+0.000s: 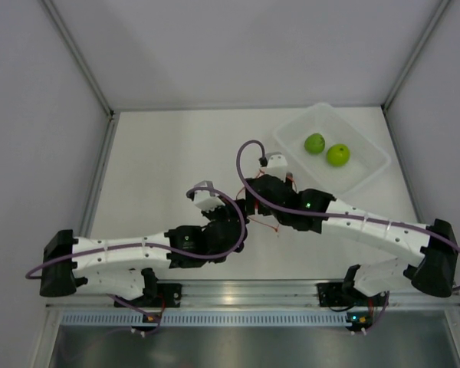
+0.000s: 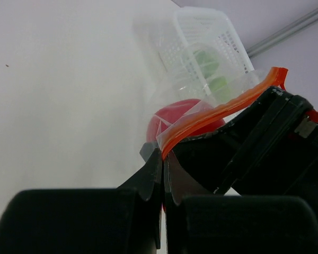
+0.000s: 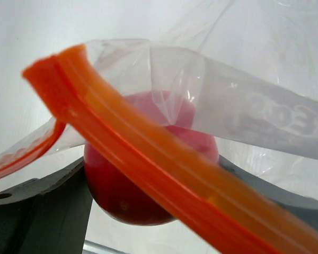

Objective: Open the zip-top bag and remove the fake food

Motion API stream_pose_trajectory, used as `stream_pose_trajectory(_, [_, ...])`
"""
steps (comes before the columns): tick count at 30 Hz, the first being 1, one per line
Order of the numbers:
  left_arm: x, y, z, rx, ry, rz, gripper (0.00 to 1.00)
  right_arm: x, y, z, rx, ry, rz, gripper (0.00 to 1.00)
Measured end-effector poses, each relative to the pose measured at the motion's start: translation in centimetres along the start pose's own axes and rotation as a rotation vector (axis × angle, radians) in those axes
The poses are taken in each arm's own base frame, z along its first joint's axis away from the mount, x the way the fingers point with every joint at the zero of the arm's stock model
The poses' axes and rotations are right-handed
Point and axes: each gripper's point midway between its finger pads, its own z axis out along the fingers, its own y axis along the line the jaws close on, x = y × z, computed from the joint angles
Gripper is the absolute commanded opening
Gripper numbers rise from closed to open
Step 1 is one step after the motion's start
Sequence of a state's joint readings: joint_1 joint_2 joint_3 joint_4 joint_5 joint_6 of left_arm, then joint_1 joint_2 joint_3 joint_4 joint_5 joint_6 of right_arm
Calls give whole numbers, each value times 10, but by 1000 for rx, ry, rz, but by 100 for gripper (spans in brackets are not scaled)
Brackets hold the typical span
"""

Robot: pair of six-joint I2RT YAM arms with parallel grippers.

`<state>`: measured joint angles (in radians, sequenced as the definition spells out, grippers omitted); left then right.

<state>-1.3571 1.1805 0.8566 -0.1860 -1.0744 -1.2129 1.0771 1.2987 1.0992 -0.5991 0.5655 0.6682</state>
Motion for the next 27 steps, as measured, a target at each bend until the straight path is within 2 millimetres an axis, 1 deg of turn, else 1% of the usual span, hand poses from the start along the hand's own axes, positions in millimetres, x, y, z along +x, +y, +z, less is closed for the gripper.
stream_pose_trajectory(3, [-5, 2, 1, -13, -33, -4, 0, -10, 4, -1, 4, -15, 9, 27])
stream_pose_trajectory(6, [-10, 7, 2, -32, -70, 23, 0, -10, 7, 5, 19, -5, 0, 27])
stream_pose_trajectory(12, [-11, 12, 3, -58, -100, 92, 0, 12, 3, 22, 80, 59, -45, 27])
stream_pose_trajectory(17, [-11, 18, 5, -81, -118, 145, 0, 17, 5, 27, 90, 78, -52, 27])
stream_pose_trajectory(22, [-14, 21, 5, -94, -130, 196, 0, 26, 8, 32, 84, 111, -64, 26])
stream_pose_trajectory(27, [-19, 22, 4, -97, -135, 231, 0, 34, 12, 31, 66, 140, -87, 26])
